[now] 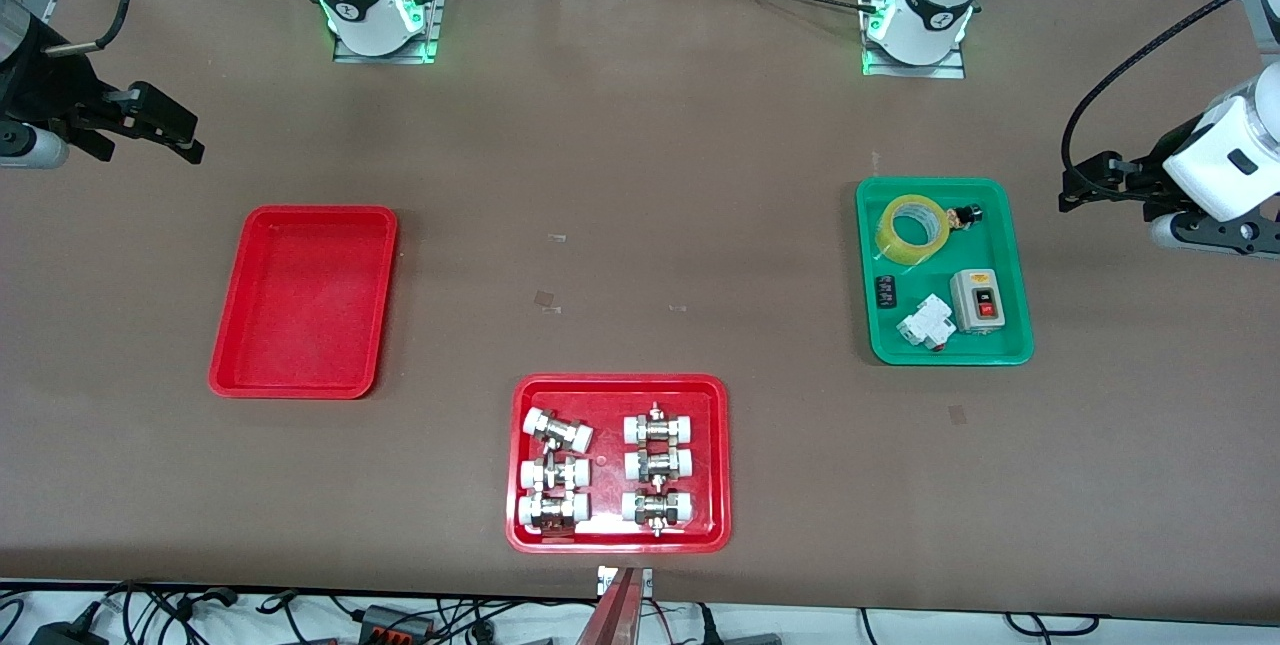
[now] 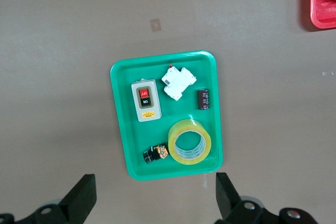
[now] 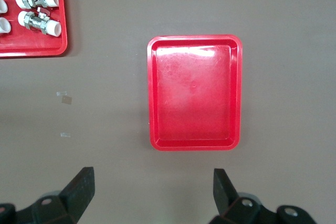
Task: Left arm passes tape to right arm into tray
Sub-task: 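Move the left gripper toward the yellow tape roll in the green tray, then lower the left gripper and grasp the yellow tape roll's rim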
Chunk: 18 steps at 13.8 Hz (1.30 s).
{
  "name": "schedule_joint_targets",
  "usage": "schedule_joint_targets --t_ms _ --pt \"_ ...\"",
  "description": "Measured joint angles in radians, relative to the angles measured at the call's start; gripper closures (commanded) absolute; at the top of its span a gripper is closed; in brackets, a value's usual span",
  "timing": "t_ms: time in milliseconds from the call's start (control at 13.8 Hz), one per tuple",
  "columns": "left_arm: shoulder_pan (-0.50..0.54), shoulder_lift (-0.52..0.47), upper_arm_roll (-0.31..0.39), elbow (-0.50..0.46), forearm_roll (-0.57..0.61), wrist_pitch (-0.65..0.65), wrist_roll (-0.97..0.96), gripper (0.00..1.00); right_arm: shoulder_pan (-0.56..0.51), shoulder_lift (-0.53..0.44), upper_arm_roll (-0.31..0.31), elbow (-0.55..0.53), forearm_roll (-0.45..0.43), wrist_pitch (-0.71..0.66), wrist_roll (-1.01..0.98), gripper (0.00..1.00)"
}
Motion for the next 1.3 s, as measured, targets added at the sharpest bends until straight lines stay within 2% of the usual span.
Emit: schedule_joint_targets --t_ms 579,796,1086,1158,1303 --pt "0.001 0.020 0.005 -0.011 0.000 0.000 0.005 0.00 0.000 0.000 0.000 0.000 0.000 -0.003 0.000 0.00" --pt "0.000 0.106 0.004 -0.016 0.000 -0.025 0.008 0.00 0.000 0.001 0.000 0.000 0.000 -0.003 0.000 0.00" --pt "0.005 0.294 0.011 -0.041 0.010 -0.035 0.012 0.00 0.000 0.001 -0.001 0.000 0.000 -0.003 0.000 0.00" --pt "0.006 0.327 0.011 -0.072 0.025 0.001 0.014 0.00 0.000 0.001 -0.001 0.000 0.000 -0.003 0.000 0.00" --pt "0.006 0.334 0.010 -0.227 0.032 0.193 0.014 0.00 0.000 0.001 -0.001 0.000 0.000 -0.003 0.000 0.00"
